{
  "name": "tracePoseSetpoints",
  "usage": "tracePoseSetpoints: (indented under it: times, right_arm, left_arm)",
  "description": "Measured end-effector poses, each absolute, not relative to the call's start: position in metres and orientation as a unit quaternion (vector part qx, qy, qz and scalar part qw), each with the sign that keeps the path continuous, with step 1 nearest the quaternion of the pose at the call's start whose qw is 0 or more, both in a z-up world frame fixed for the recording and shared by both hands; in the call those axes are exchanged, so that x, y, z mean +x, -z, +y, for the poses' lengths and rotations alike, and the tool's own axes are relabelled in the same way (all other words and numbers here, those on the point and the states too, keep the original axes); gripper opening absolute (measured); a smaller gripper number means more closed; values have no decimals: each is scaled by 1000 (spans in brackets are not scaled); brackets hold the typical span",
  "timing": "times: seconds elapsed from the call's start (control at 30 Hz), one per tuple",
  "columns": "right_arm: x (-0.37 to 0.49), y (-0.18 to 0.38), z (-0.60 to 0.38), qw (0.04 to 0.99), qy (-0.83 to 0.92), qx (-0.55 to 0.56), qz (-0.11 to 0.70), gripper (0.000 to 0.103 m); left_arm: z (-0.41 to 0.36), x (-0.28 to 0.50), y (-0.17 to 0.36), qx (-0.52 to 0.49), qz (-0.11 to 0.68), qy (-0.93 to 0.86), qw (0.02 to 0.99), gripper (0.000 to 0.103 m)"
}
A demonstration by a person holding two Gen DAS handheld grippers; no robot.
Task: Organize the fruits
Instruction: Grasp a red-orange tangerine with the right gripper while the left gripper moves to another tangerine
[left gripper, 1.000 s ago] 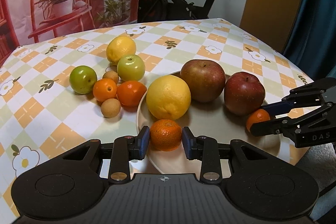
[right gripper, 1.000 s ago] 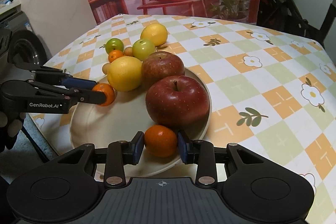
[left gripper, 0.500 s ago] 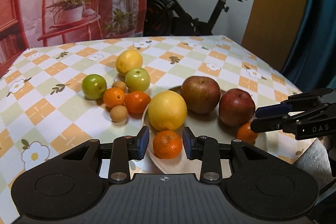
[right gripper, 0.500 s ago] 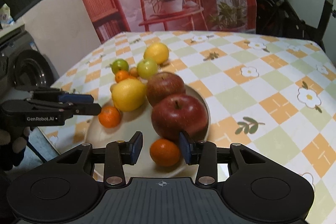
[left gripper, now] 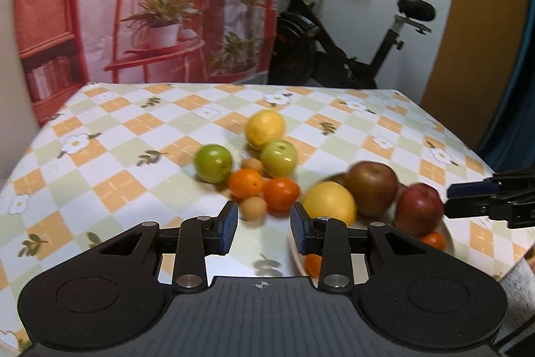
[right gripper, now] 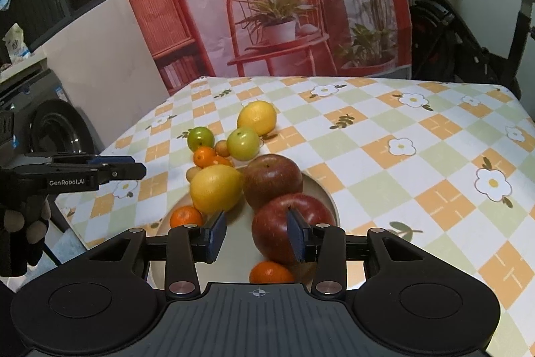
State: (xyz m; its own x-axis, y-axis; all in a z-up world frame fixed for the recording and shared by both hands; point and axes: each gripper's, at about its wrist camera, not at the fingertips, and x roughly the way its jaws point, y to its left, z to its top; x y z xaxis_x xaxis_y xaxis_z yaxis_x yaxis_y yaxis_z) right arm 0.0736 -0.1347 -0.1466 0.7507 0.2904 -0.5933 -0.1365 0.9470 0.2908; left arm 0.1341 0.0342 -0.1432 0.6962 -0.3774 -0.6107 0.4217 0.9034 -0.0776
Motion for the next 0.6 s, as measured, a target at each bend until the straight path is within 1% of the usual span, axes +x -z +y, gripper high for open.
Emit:
tracePoseSetpoints:
  times: [0.2,0.53,0.6]
  right_arm:
    - [104,136,-126,929,-131,74,338,38]
    - [188,130,-93,918,-164,10,360,38]
    - [202,133,-85,914,-171,-1,367,38]
  left_arm:
    - [49,149,130,24,308,189,932,37]
    - [70,172,122,9,285,153,946,37]
    - [74,176,123,4,287,129,949,44]
